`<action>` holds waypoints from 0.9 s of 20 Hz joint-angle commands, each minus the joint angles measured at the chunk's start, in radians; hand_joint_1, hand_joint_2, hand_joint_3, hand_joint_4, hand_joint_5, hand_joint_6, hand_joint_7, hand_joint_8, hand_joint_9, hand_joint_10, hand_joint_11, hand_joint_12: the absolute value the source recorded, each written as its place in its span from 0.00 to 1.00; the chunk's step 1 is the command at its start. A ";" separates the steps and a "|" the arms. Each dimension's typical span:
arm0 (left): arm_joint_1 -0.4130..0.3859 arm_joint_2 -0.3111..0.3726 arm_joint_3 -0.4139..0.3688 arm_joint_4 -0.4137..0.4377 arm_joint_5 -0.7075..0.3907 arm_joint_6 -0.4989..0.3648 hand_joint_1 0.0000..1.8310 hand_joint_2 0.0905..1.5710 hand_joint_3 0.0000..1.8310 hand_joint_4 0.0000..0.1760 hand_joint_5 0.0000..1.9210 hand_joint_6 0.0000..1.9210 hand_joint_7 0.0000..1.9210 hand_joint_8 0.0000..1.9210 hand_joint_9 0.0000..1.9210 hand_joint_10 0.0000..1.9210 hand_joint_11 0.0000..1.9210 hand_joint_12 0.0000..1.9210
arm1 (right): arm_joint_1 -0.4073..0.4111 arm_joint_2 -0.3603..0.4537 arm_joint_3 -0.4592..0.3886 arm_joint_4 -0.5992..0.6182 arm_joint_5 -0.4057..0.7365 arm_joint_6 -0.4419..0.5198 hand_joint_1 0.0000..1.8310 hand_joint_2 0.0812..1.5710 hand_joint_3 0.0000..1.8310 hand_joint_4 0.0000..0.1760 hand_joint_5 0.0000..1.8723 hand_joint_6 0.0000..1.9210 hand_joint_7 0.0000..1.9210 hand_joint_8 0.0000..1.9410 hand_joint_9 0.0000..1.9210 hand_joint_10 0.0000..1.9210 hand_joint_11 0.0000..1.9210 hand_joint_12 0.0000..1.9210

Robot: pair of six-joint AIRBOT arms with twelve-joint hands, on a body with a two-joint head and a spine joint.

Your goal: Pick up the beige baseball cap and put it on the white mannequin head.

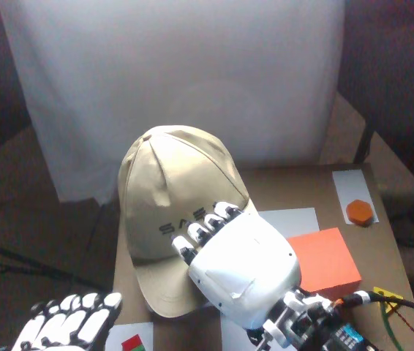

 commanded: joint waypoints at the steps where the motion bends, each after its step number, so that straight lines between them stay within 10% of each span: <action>1: -0.014 -0.007 0.007 0.086 -0.052 -0.002 0.00 0.72 0.00 0.25 0.09 0.00 0.08 0.00 0.05 0.00 0.00 0.24 | -0.015 0.007 -0.004 0.010 0.056 -0.022 0.74 0.75 0.00 0.00 0.39 0.64 0.40 0.64 0.44 0.72 0.37 0.76; 2: -0.027 -0.011 0.016 0.083 -0.051 0.002 0.00 0.72 0.00 0.25 0.09 0.00 0.08 0.00 0.05 0.00 0.00 0.24 | -0.021 0.009 -0.012 0.010 0.063 -0.037 0.73 0.76 0.00 0.00 0.38 0.66 0.40 0.65 0.42 0.75 0.34 0.75; 3: -0.036 -0.015 0.022 0.077 -0.048 0.006 0.00 0.72 0.00 0.24 0.09 0.00 0.08 0.00 0.05 0.00 0.00 0.24 | -0.025 0.012 -0.021 0.010 0.072 -0.050 0.63 0.76 0.00 0.00 0.40 0.67 0.36 0.40 0.35 0.52 0.28 0.74; 4: -0.048 -0.021 0.031 0.061 -0.047 0.006 0.00 0.72 0.00 0.23 0.09 0.00 0.08 0.00 0.05 0.00 0.00 0.24 | -0.033 0.016 -0.032 0.010 0.080 -0.063 0.59 0.71 0.00 0.00 0.35 0.35 0.39 0.16 0.33 0.32 0.23 0.71; 6: -0.063 -0.025 0.045 0.052 -0.047 0.005 0.00 0.72 0.00 0.24 0.09 0.00 0.08 0.00 0.05 0.00 0.00 0.24 | -0.045 0.022 -0.043 0.012 0.079 -0.077 0.55 0.68 0.00 0.00 0.37 0.07 0.39 0.04 0.33 0.18 0.19 0.69; 12: -0.070 -0.012 0.037 0.052 -0.086 -0.004 0.00 0.72 0.00 0.24 0.09 0.00 0.08 0.00 0.06 0.00 0.00 0.25 | -0.065 0.043 -0.089 0.100 0.055 -0.104 0.44 0.60 0.00 0.00 0.24 0.00 0.24 0.00 0.22 0.00 0.03 0.60; 14: -0.081 0.005 0.021 0.053 -0.090 0.009 0.00 0.72 0.00 0.24 0.09 0.00 0.08 0.00 0.06 0.00 0.00 0.25 | -0.066 0.050 -0.099 0.139 0.041 -0.115 0.35 0.58 0.00 0.32 0.14 0.00 0.13 0.00 0.13 0.00 0.00 0.49; 18: -0.125 0.031 -0.011 0.049 -0.090 0.063 0.00 0.72 0.00 0.24 0.09 0.00 0.08 0.00 0.06 0.00 0.00 0.25 | -0.051 0.103 -0.164 0.164 0.027 -0.121 0.27 0.55 0.00 0.49 0.04 0.00 0.03 0.00 0.04 0.00 0.00 0.20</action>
